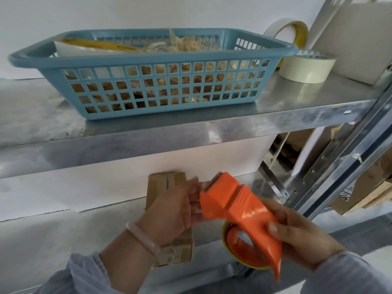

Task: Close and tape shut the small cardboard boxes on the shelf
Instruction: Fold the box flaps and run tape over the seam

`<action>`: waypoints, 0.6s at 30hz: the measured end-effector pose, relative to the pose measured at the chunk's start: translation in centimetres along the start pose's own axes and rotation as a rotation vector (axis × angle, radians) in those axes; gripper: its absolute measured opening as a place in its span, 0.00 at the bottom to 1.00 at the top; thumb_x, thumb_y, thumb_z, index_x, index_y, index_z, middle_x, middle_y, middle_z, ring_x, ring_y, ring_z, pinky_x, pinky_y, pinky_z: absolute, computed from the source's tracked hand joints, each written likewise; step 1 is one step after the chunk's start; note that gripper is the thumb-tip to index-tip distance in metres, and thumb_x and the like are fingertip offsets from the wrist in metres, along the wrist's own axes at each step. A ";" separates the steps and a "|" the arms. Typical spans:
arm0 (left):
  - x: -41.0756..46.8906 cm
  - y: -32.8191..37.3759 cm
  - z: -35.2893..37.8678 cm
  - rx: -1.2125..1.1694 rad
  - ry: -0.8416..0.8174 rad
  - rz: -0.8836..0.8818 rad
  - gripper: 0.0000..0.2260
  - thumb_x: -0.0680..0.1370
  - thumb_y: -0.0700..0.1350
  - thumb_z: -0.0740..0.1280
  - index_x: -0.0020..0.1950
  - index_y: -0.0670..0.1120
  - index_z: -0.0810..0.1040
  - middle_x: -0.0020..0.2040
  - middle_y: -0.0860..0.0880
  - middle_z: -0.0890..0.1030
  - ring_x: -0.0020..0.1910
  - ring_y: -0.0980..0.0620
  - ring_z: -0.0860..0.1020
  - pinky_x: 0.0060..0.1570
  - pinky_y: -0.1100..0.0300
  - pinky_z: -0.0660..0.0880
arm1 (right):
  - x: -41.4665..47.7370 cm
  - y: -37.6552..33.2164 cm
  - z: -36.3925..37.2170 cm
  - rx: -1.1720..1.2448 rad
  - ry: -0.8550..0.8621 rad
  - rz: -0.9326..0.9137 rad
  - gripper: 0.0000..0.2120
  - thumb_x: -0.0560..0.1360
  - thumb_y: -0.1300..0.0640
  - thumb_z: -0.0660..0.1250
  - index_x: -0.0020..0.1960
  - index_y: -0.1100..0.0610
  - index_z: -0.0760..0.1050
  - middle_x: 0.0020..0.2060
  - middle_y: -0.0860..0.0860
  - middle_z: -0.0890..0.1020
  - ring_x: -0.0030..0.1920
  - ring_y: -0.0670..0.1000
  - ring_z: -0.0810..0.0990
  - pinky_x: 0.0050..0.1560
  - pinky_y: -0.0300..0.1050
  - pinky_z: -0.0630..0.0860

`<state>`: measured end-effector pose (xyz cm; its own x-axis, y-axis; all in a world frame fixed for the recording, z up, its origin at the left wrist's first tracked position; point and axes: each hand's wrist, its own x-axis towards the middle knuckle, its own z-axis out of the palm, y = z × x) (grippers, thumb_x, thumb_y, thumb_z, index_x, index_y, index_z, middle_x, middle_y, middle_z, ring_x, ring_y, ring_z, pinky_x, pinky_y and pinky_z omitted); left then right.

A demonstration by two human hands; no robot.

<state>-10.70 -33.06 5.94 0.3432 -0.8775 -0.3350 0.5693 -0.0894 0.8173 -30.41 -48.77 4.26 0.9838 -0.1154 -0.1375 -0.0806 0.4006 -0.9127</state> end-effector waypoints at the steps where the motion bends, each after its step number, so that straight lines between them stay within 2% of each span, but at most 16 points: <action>1: -0.5 0.6 -0.2 0.013 0.002 -0.014 0.19 0.75 0.56 0.62 0.49 0.45 0.87 0.54 0.39 0.82 0.50 0.42 0.80 0.49 0.49 0.78 | -0.1 -0.6 0.1 -0.136 -0.042 0.021 0.37 0.69 0.50 0.78 0.73 0.55 0.67 0.60 0.59 0.81 0.57 0.59 0.82 0.55 0.47 0.79; 3: -1.4 1.5 -0.8 0.056 -0.001 -0.049 0.24 0.70 0.60 0.65 0.52 0.43 0.86 0.54 0.38 0.80 0.50 0.41 0.77 0.47 0.52 0.77 | 0.1 -1.9 0.9 -0.313 -0.135 0.007 0.30 0.72 0.53 0.74 0.71 0.44 0.70 0.65 0.55 0.78 0.63 0.57 0.79 0.59 0.46 0.77; 4: -1.9 1.8 -1.1 0.091 -0.001 -0.062 0.24 0.68 0.60 0.67 0.51 0.43 0.86 0.52 0.39 0.81 0.47 0.44 0.79 0.44 0.54 0.78 | 0.2 -2.4 1.3 -0.365 -0.148 0.018 0.28 0.73 0.57 0.72 0.69 0.39 0.70 0.66 0.51 0.78 0.63 0.54 0.79 0.59 0.44 0.77; 6: -2.7 2.2 -1.5 0.186 -0.026 -0.066 0.17 0.69 0.56 0.68 0.47 0.45 0.87 0.44 0.44 0.83 0.40 0.50 0.81 0.39 0.58 0.80 | 0.4 -3.0 1.8 -0.477 -0.127 0.053 0.29 0.72 0.58 0.72 0.66 0.32 0.71 0.65 0.43 0.78 0.63 0.49 0.79 0.58 0.42 0.77; 9: -3.4 2.2 -2.1 0.271 -0.006 -0.052 0.12 0.71 0.47 0.69 0.49 0.43 0.86 0.44 0.43 0.85 0.41 0.49 0.83 0.41 0.57 0.82 | 0.8 -3.3 2.2 -0.645 -0.147 0.081 0.31 0.68 0.42 0.76 0.68 0.31 0.68 0.66 0.41 0.77 0.63 0.47 0.78 0.60 0.42 0.77; 11: -3.6 1.9 -2.5 0.265 0.049 -0.050 0.12 0.71 0.45 0.69 0.51 0.41 0.84 0.46 0.41 0.85 0.42 0.48 0.84 0.40 0.57 0.82 | 1.2 -3.5 2.5 -0.709 -0.158 0.105 0.33 0.67 0.38 0.75 0.68 0.30 0.66 0.66 0.41 0.77 0.64 0.47 0.78 0.60 0.43 0.77; 15: -4.5 1.5 -3.0 0.203 0.123 -0.048 0.08 0.76 0.39 0.67 0.47 0.41 0.85 0.45 0.41 0.85 0.41 0.48 0.84 0.39 0.58 0.82 | 1.8 -3.8 2.8 -0.812 -0.167 0.123 0.33 0.65 0.35 0.75 0.67 0.26 0.65 0.65 0.36 0.76 0.62 0.42 0.78 0.60 0.43 0.76; 18: -5.0 1.2 -3.3 0.233 0.188 -0.021 0.07 0.78 0.38 0.66 0.48 0.39 0.84 0.45 0.40 0.85 0.40 0.47 0.84 0.41 0.57 0.83 | 2.3 -4.2 3.4 -0.884 -0.160 0.167 0.31 0.69 0.44 0.74 0.63 0.20 0.63 0.61 0.29 0.75 0.59 0.38 0.78 0.57 0.41 0.77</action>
<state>-9.22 -27.20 7.05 0.4775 -0.7739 -0.4160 0.3984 -0.2313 0.8876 -27.28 -47.59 9.07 0.9535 0.0350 -0.2994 -0.2526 -0.4491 -0.8570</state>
